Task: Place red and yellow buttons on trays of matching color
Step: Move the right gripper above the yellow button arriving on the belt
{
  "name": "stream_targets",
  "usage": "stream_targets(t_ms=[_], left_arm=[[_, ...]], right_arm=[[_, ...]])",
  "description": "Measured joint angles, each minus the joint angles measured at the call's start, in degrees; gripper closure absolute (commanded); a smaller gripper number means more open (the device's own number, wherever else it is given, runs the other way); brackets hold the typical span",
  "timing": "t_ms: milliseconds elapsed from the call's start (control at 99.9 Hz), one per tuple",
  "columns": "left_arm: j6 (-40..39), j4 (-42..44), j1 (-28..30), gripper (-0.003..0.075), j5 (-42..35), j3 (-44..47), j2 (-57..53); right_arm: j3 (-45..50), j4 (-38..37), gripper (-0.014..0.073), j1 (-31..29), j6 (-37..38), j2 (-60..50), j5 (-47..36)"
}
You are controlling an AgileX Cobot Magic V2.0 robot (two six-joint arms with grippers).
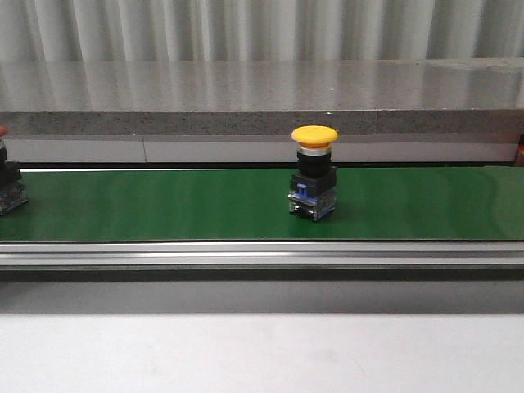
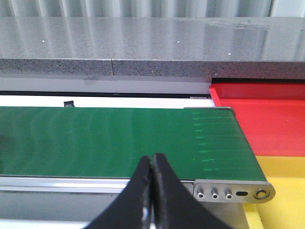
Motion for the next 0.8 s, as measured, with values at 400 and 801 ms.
stream_targets(t_ms=[400,801], left_arm=[[0.0,0.7,-0.1,0.074,-2.6,7.9,-9.0],[0.1,0.8,-0.1,0.074,-3.3,8.1,-9.0]], right_arm=[[0.0,0.0,0.0661,0.0,0.0,0.0,-1.2],[-5.9,1.2,0.0661,0.0,2.2,4.5,-0.4]])
